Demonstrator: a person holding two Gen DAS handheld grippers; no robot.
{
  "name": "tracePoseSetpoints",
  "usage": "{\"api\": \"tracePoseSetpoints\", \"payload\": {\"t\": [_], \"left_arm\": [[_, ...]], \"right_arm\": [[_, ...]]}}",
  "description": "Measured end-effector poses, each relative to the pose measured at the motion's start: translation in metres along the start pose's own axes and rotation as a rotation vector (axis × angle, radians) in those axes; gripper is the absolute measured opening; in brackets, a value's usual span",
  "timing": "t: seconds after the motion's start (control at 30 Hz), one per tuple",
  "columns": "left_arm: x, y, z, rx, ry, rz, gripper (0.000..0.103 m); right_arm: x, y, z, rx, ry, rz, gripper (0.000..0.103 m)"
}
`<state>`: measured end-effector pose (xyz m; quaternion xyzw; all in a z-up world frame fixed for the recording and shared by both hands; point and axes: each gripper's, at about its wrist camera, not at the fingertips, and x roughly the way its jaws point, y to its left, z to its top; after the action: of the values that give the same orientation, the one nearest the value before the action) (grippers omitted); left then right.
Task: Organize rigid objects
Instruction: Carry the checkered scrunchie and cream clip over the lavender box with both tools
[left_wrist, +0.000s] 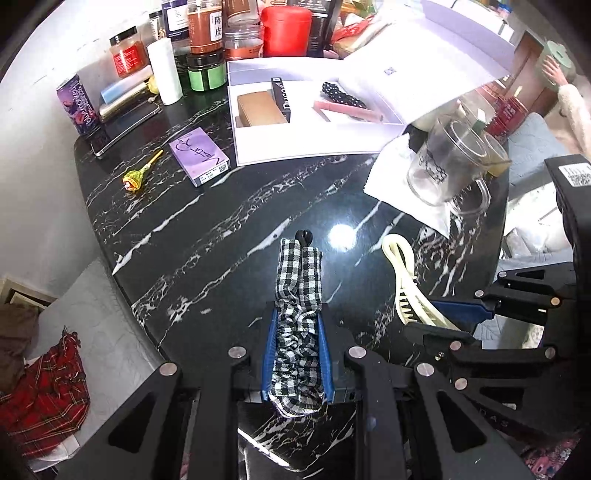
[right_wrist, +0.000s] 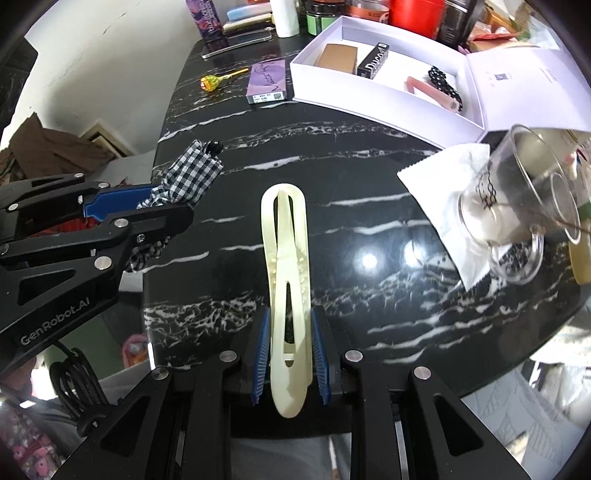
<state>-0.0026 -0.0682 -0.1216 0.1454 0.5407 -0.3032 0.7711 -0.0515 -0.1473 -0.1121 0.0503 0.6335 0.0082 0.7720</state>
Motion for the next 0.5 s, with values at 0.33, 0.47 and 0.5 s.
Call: {"api": "tracePoseSetpoints", "payload": {"t": [0.33, 0.47, 0.5], "left_arm": [[0.000, -0.001, 0.034, -0.039, -0.022, 0.024, 0.020], [-0.002, -0.002, 0.052, -0.038, -0.036, 0.033, 0.020], [-0.002, -0.002, 0.056, -0.037, -0.039, 0.034, 0.020]], "right_arm": [[-0.002, -0.020, 0.028, -0.036, 0.003, 0.017, 0.022], [-0.006, -0.027, 0.041, -0.048, 0.000, 0.014, 0.022], [-0.008, -0.028, 0.044, -0.050, -0.004, 0.012, 0.022]]}}
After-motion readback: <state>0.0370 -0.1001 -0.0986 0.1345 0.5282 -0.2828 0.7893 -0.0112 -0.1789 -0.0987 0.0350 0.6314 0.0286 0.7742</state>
